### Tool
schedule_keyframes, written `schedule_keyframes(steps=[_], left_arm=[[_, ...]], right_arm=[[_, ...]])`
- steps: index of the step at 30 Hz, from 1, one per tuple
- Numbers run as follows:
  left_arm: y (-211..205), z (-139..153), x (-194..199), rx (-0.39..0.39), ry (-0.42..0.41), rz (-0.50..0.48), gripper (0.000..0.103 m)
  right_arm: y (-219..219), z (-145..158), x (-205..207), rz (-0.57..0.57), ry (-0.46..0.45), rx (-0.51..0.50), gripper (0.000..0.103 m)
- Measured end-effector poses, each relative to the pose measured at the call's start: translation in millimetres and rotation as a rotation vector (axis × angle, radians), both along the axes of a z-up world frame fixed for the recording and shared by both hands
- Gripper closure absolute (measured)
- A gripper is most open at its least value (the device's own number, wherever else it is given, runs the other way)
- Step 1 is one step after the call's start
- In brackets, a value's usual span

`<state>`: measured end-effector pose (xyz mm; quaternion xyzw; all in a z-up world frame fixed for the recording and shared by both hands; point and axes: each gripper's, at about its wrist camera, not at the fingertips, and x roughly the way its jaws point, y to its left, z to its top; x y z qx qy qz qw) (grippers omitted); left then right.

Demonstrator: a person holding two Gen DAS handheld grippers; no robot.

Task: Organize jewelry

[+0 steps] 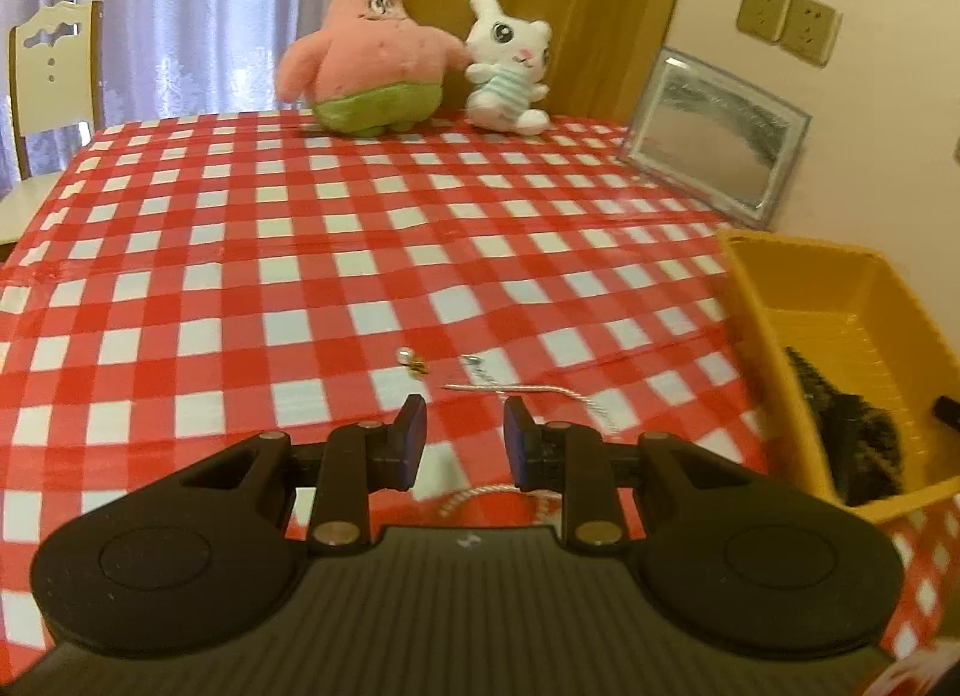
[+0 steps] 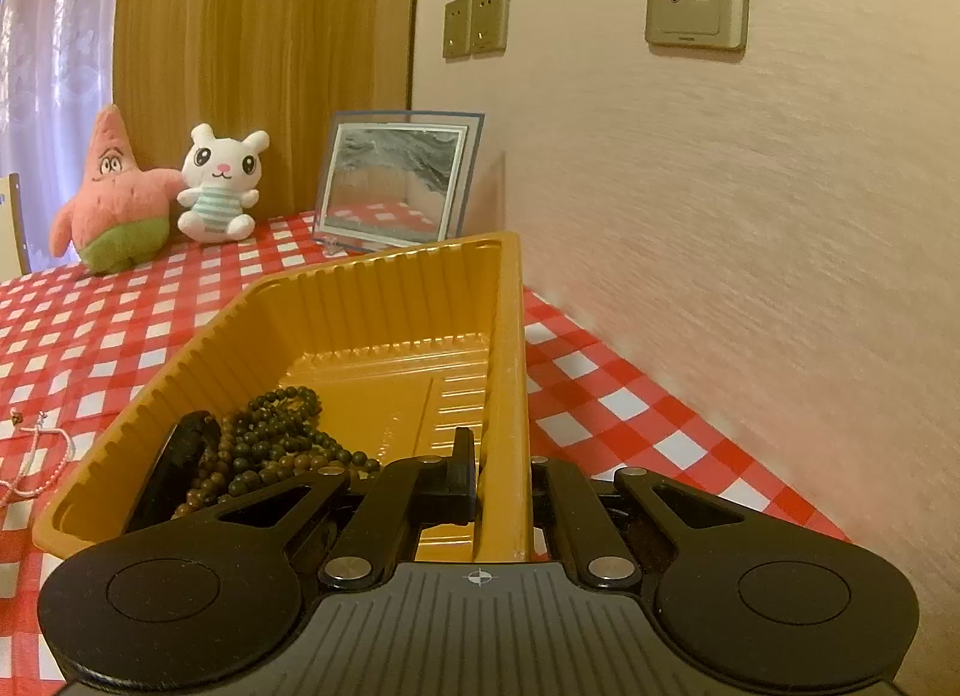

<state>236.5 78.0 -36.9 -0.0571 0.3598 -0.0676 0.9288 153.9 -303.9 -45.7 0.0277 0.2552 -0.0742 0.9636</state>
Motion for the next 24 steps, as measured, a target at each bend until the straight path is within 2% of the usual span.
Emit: schedule_keyframes(steps=[9, 24], left_arm=[[-4.1, -15.3, 24.4, 0.046, 0.020, -0.008, 0.079], [3.1, -28.4, 48.3, 0.068, 0.035, 0.026, 0.079]], right_arm=[[0.5, 1.0, 2.0, 0.002, -0.003, -0.013, 0.099], [-2.1, 0.4, 10.8, -0.005, -0.008, -0.021, 0.099]])
